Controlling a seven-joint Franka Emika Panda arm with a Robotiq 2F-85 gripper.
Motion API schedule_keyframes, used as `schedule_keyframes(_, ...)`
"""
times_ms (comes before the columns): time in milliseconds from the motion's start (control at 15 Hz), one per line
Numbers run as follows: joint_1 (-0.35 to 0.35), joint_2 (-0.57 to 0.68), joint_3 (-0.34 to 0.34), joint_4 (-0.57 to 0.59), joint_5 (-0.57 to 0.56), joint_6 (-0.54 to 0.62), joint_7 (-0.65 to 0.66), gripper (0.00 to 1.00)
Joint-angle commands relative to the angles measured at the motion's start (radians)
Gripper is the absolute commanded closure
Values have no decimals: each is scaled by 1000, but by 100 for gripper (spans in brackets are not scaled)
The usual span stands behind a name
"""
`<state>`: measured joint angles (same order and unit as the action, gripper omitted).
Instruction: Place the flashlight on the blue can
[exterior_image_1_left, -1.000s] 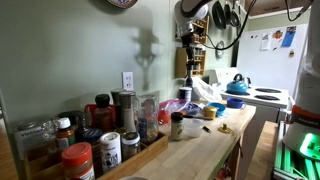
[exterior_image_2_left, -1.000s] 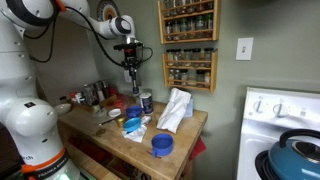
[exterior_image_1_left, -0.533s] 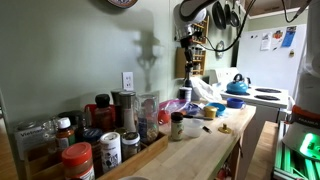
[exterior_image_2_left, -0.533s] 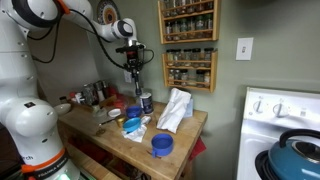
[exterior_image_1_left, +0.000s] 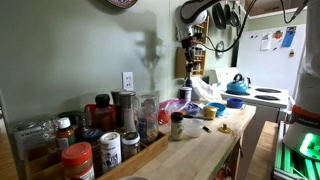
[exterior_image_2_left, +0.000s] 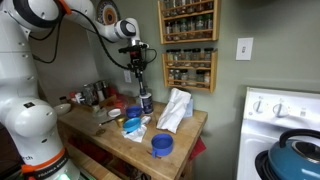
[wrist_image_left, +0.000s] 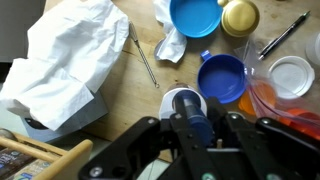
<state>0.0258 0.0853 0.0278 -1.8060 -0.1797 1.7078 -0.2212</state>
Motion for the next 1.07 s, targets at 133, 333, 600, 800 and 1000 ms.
schedule_keyframes(133, 0, 29, 2, 28, 11, 4, 11, 93)
schedule_keyframes(333, -1, 36, 1, 40, 16, 15, 25, 93)
schedule_keyframes(600, 1, 47, 3, 53, 18, 9, 28, 93)
schedule_keyframes(800, 2, 54, 3, 56, 19, 20, 39, 93)
schedule_keyframes(1000, 3, 63, 4, 60, 16, 16, 47, 93)
